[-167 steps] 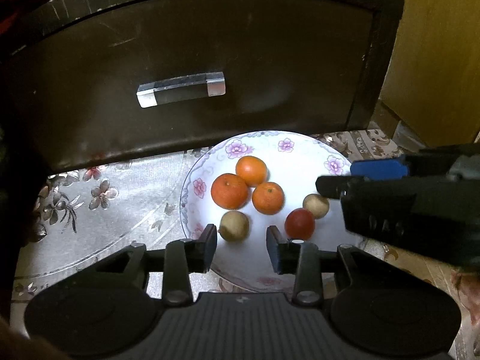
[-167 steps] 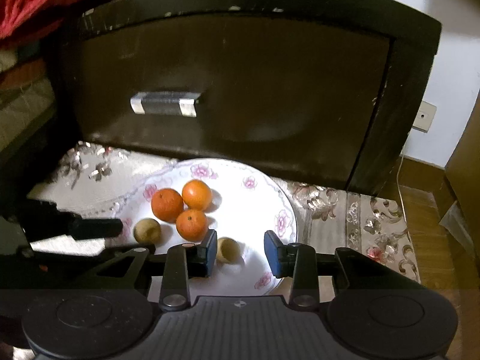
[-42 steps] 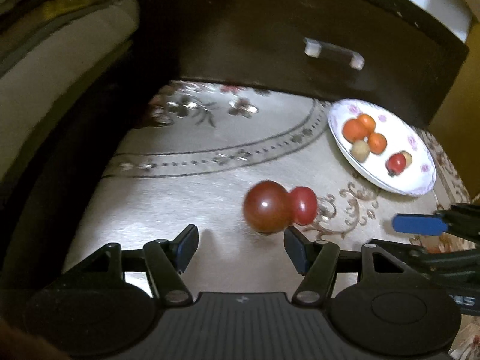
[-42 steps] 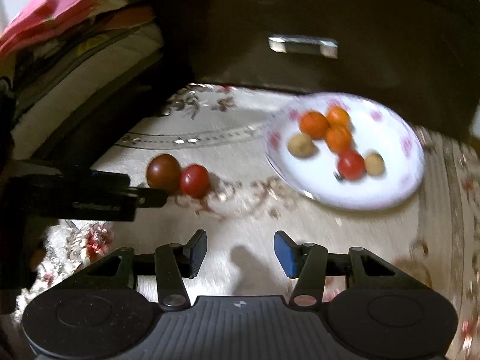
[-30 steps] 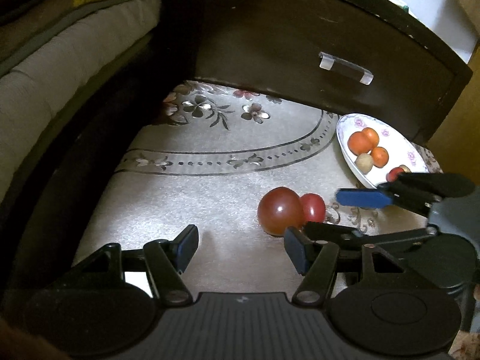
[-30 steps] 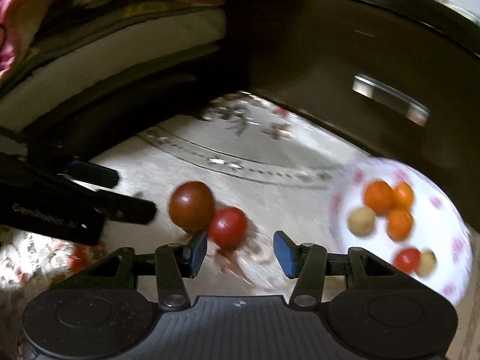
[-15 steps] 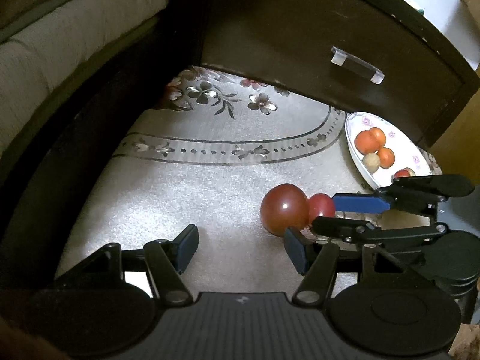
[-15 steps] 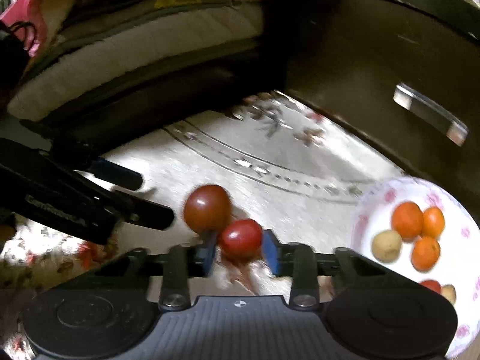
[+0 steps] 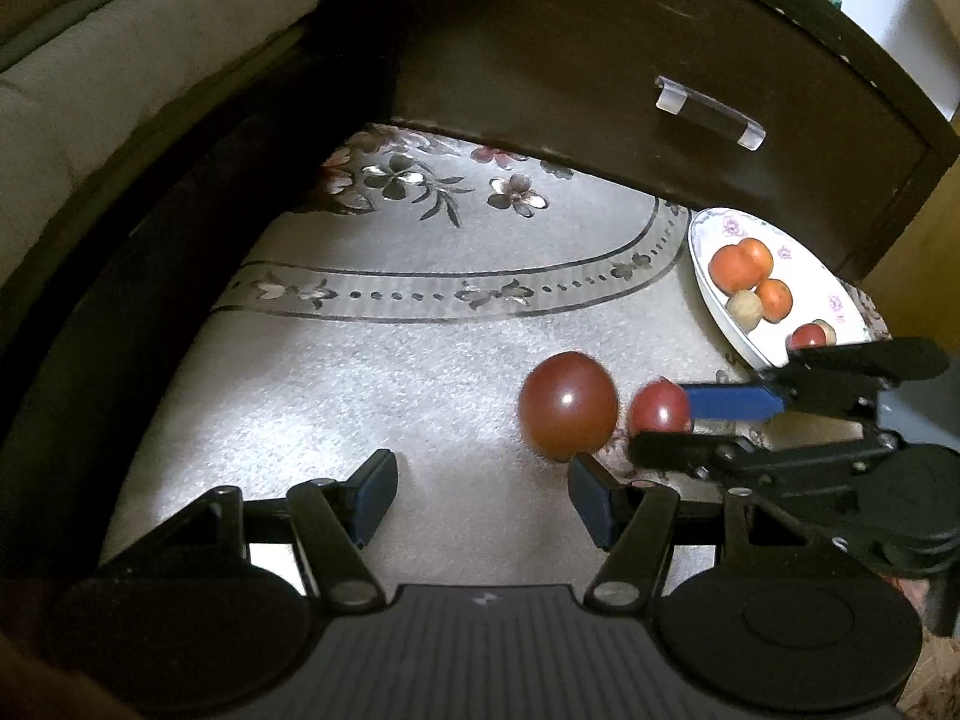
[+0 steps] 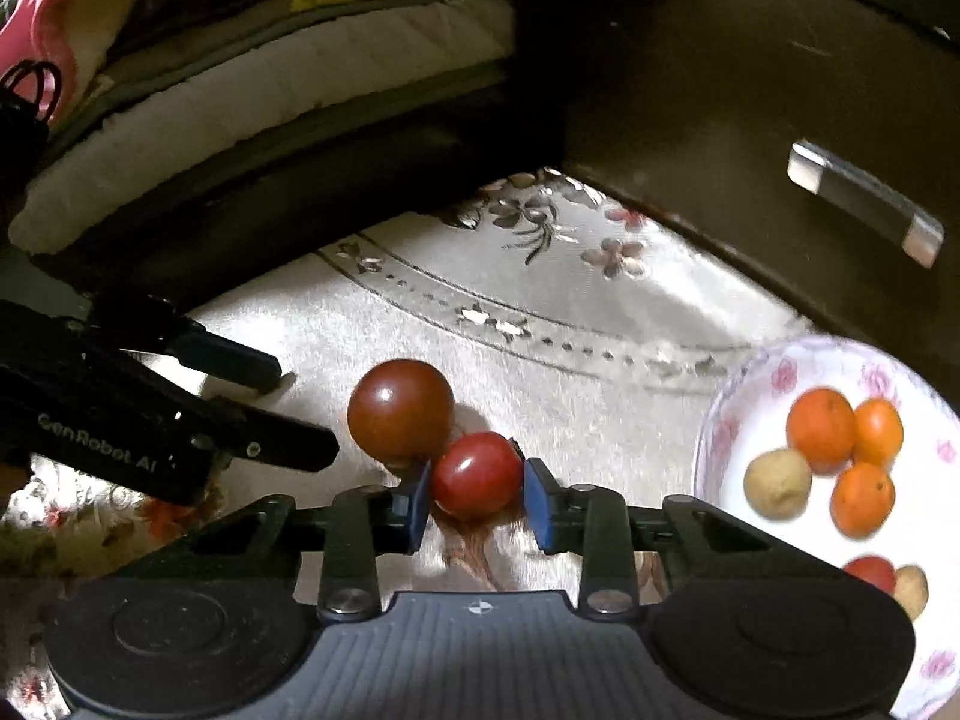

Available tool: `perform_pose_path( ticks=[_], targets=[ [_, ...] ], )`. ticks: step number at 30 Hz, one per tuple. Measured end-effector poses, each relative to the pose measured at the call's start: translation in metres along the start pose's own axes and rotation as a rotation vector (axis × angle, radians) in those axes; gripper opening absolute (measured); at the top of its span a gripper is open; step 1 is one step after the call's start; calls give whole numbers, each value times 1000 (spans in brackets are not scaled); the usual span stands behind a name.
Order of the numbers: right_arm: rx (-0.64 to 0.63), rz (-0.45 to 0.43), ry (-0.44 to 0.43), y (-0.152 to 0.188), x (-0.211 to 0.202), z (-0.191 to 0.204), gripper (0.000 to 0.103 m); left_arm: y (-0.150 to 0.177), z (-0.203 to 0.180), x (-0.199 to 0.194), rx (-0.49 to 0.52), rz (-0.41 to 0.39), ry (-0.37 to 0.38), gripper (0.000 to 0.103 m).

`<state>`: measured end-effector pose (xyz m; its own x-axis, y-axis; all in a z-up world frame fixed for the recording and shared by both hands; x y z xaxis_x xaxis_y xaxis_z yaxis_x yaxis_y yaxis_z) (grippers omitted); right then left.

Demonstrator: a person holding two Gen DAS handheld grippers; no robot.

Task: Organize fruits
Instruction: 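Close the left gripper on the large dark tomato while the right grasps the smaller tomato, then lift and carry both red tomatoes over the white plate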

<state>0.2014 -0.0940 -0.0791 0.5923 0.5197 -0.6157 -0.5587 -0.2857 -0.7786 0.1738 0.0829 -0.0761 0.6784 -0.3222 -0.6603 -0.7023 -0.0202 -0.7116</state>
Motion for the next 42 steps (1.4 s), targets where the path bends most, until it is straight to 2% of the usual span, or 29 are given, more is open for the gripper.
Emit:
perform_pose_path(
  ticks=[9, 14, 21, 23, 27, 31, 36, 42],
  targets=[
    [54, 84, 63, 24, -40, 4, 28, -8, -36, 18, 86, -38, 11, 67],
    [100, 121, 111, 42, -70, 4, 28, -10, -53, 38, 150, -56, -22, 67],
    [174, 114, 163, 59, -115, 0, 28, -20, -62, 59, 169, -91, -36, 67],
    [195, 107, 168, 60, -119, -2, 28, -20, -64, 61, 186, -91, -49, 64],
    [220, 90, 184, 59, -117, -11, 28, -16, -68, 56, 216, -82, -58, 57],
    [238, 105, 245, 53, -109, -23, 28, -12, -69, 48, 217, -65, -51, 46],
    [248, 77, 290, 47, -114, -31, 28, -6, -75, 36, 226, -29, -49, 45],
    [248, 40, 306, 43, -125, -34, 28, -5, -89, 10, 228, -28, -12, 45]
  ],
)
Point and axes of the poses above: each gripper's, at about its wrist camera, not at the fingertips, and x roughly the way its jaws point, z to its left, y to its underside, the point moved 1 cm from there along x, roughly the way its jaws point, and after that the axes turned 9 degrees about -z, right-handed, at the moved point
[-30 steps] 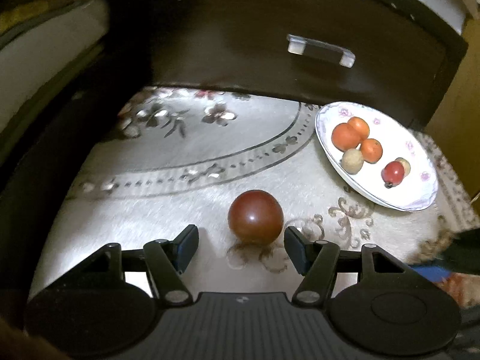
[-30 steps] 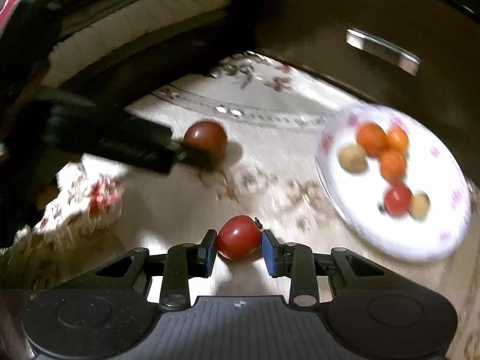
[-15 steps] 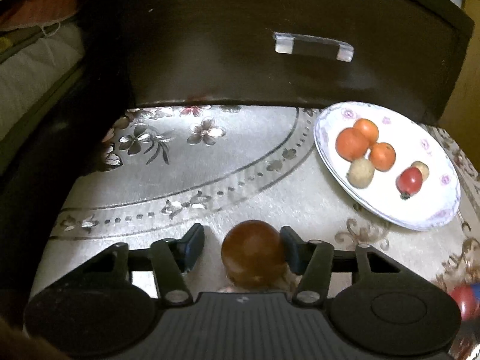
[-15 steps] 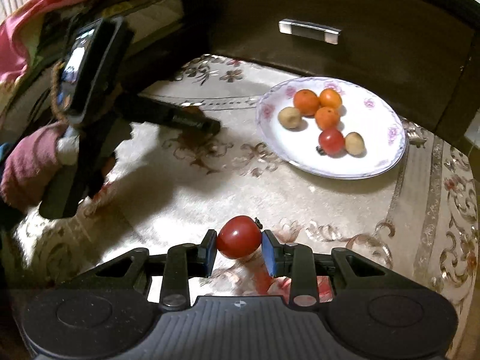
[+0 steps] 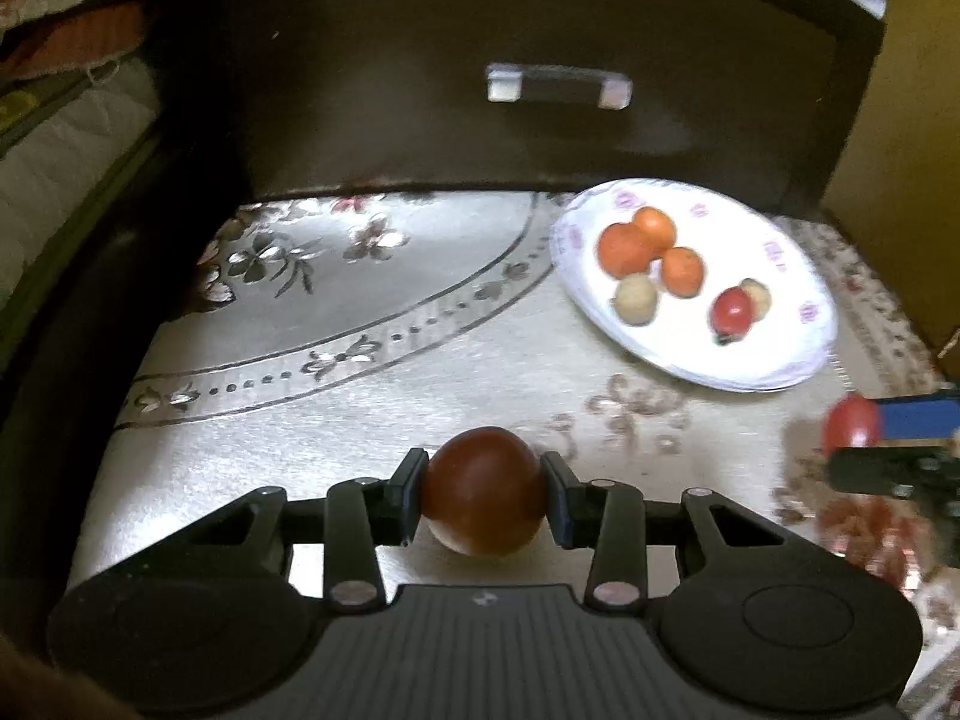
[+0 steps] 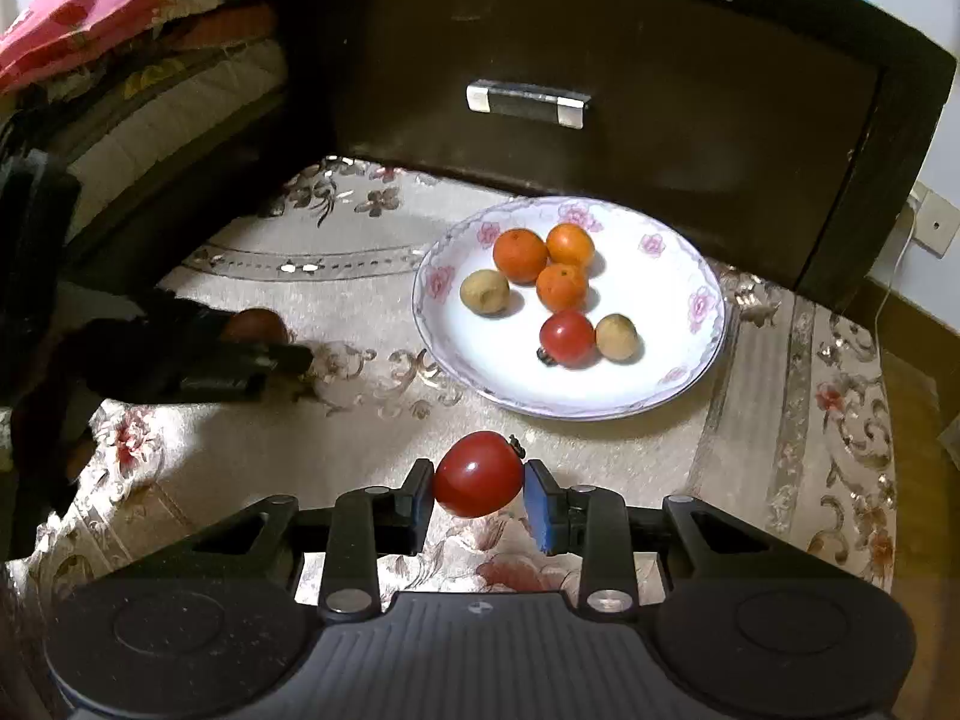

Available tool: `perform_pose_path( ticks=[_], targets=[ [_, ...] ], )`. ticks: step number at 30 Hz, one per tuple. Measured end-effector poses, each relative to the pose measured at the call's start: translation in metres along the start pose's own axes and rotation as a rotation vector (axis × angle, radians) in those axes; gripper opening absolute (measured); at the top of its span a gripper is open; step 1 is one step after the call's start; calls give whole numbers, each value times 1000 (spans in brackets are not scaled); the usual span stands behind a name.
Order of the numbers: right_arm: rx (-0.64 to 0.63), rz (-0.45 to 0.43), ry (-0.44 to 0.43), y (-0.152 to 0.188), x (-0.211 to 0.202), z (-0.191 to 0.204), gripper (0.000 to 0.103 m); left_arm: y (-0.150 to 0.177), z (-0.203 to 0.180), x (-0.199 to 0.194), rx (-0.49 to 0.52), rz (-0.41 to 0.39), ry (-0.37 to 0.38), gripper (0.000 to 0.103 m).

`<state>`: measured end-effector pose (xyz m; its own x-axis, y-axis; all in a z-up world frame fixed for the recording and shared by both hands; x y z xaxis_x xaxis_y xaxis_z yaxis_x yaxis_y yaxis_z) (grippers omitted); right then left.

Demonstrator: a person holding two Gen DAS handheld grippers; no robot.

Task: Organize fruits
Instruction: 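Lift and carry both red tomatoes over the white plate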

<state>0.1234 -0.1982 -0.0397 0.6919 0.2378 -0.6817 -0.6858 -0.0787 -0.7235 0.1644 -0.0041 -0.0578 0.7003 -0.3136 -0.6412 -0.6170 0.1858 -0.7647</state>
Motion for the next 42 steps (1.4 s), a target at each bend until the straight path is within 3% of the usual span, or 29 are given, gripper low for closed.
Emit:
perform_pose_path(
  ticks=[12, 21, 42],
  targets=[
    [-17, 1, 1, 3, -9, 12, 28, 8, -35, -31, 48, 27, 46, 45],
    [3, -28, 45, 8, -30, 24, 28, 1, -55, -42, 91, -1, 82, 46],
    [48, -39, 82, 8, -27, 12, 28, -3, -70, -32, 126, 0, 87, 45]
  ],
)
Point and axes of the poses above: each gripper's, at about its wrist camera, not at the fingertips, and x roughly the way its jaws point, z to its left, y to its underside, the point moved 1 cm from there along x, roughly the way its jaws point, and after that the axes turned 9 degrees about -z, right-handed, at the moved point
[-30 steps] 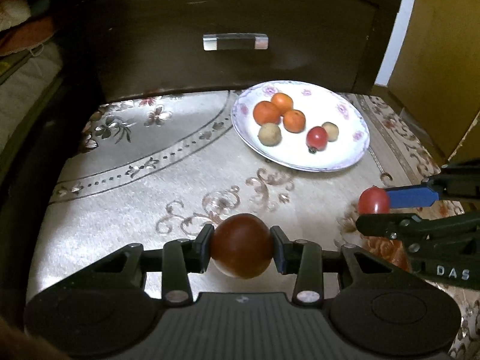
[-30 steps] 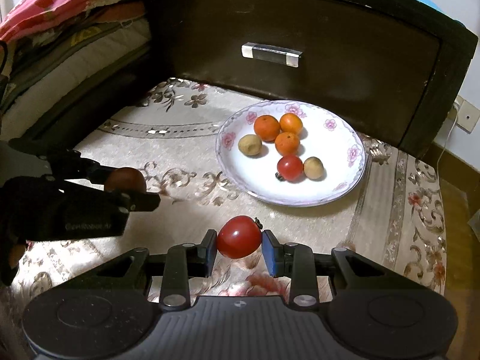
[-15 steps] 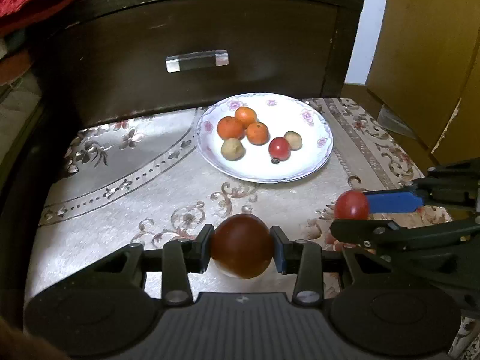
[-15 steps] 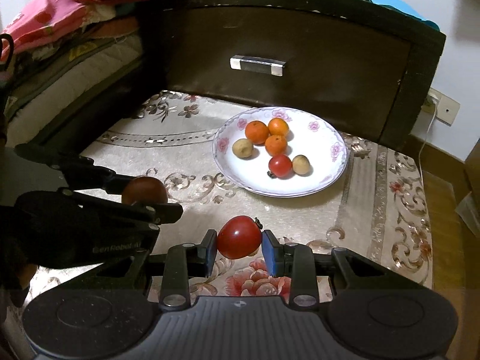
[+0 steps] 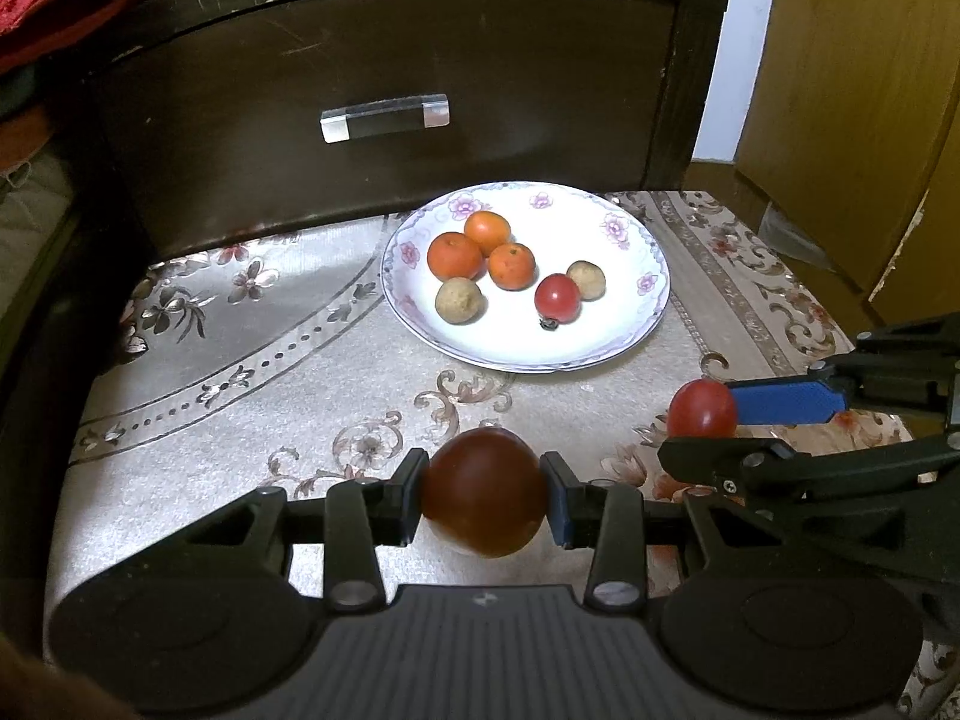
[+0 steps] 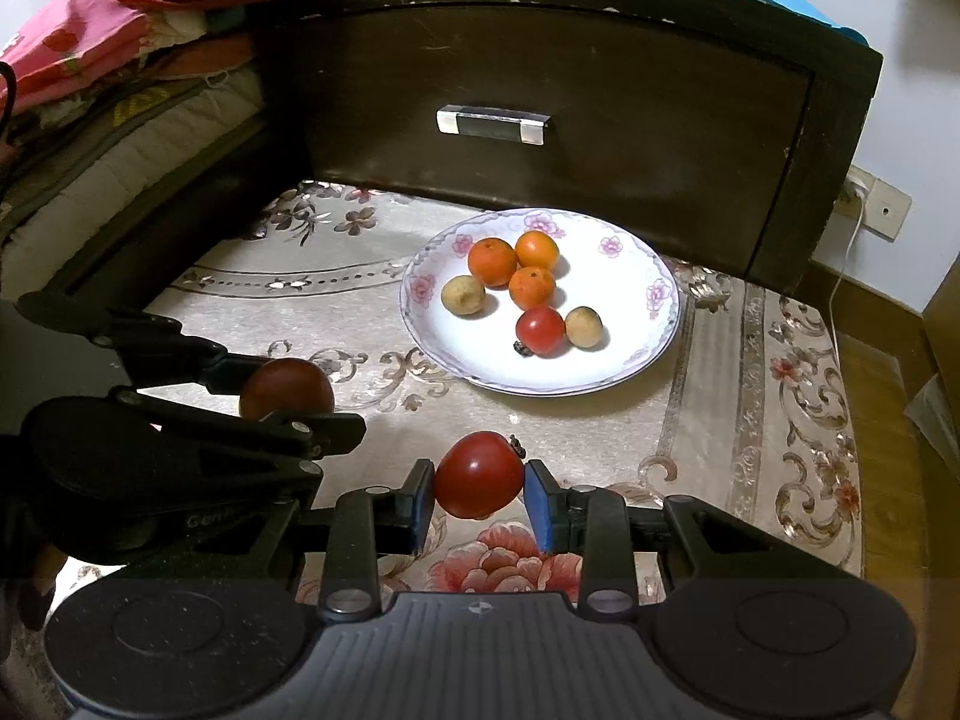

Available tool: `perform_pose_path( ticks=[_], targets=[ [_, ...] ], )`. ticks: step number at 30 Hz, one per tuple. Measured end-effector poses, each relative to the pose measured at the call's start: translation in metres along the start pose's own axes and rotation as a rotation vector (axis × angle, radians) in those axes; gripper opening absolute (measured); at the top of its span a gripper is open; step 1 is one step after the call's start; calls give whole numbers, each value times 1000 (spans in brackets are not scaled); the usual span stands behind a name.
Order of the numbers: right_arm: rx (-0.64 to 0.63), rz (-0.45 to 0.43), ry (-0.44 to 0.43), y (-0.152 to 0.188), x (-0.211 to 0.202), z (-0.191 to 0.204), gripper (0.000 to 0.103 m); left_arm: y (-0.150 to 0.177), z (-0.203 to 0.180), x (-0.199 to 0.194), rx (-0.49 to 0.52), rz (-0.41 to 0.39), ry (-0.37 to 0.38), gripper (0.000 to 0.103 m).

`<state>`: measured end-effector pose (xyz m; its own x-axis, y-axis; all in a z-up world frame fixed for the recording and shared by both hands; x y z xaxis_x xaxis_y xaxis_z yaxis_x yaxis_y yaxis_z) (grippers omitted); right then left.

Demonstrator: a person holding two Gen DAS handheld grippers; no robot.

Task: Organize fruits
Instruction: 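Lift and carry both red tomatoes over the white plate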

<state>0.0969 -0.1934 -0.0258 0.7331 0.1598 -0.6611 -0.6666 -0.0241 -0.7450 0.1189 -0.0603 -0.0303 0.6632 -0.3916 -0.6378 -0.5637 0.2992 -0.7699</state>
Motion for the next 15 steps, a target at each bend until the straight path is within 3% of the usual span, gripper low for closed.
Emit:
perform_pose_path(
  ticks=[15],
  targets=[
    [10, -1, 14, -3, 8, -8, 29, -11, -2, 13, 12, -12, -12, 45]
  ],
)
Point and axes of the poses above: each gripper's, at about its wrist camera, not at the fingertips, and x roughly the way its jaws point, z to its left, y to its underside, the point moved 1 cm from there along x, roughly the way its jaws point, and after that the axes turned 9 degrees about -z, right-handed, at the moved point
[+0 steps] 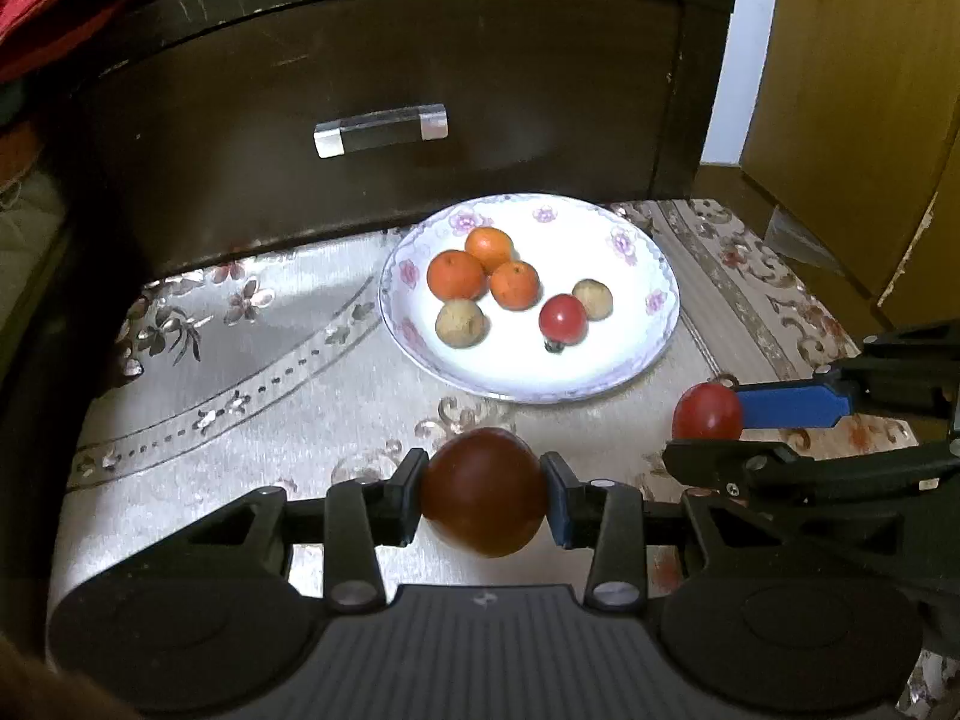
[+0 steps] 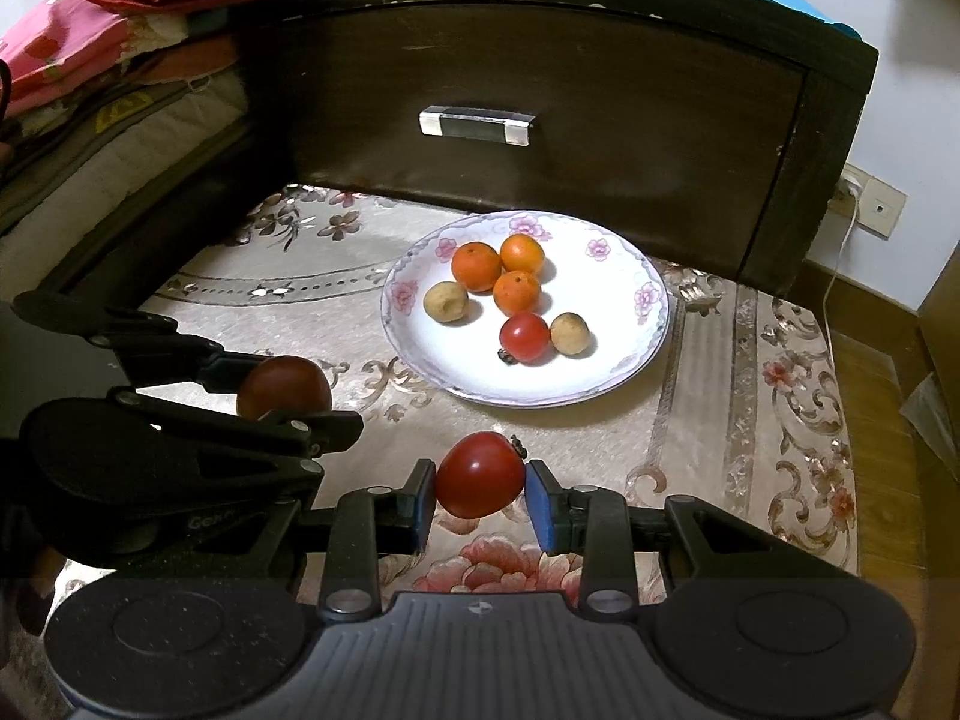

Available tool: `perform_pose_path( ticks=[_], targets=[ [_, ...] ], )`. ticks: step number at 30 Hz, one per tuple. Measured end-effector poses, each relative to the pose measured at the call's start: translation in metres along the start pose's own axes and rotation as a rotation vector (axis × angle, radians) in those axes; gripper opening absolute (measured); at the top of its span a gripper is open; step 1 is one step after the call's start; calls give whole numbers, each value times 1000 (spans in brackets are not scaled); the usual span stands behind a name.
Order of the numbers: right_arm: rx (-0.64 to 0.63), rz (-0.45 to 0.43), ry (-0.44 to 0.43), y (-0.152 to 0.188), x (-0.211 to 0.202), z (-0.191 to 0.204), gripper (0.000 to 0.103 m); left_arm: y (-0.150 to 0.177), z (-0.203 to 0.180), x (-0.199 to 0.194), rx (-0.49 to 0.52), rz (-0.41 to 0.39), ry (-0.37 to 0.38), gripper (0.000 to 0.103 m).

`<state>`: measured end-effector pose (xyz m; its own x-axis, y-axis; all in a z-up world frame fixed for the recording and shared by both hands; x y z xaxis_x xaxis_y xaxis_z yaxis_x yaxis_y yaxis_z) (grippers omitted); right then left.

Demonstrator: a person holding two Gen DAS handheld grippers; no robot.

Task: Organize fruits
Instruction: 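Lift and carry both red tomatoes over the white plate, then open both grippers to release the tomatoes into the plate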

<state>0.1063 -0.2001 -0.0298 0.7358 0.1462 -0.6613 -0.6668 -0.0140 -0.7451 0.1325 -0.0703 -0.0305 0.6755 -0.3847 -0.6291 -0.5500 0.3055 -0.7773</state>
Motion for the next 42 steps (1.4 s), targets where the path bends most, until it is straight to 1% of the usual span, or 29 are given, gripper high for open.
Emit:
perform_pose_path(
  ticks=[12, 20, 28, 37, 42],
  targets=[
    [22, -31, 11, -11, 10, -9, 30, -15, 1, 14, 13, -25, -17, 45],
    [28, -43, 42, -18, 25, -19, 30, -29, 1, 37, 12, -32, -29, 44],
    [33, -82, 59, -29, 45, -32, 30, -44, 5, 62, 7, -44, -43, 44],
    [30, -88, 85, -34, 73, -43, 30, -45, 10, 81, 3, -33, -54, 44],
    [2, -102, 99, -33, 79, -40, 31, -46, 12, 85, -12, -37, -56, 44]
  ],
)
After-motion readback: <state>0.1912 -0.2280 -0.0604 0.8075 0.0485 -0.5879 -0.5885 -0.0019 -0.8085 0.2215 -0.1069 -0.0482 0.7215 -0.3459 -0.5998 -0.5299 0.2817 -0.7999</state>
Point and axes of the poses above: each gripper's, at about its wrist camera, not at the fingertips, and x roughly the way its jaws point, z to its left, y to its underside, the point moved 1 cm from there along x, roughly the way its jaws point, and after that the axes turned 9 degrees about -z, right-handed, at the moved point
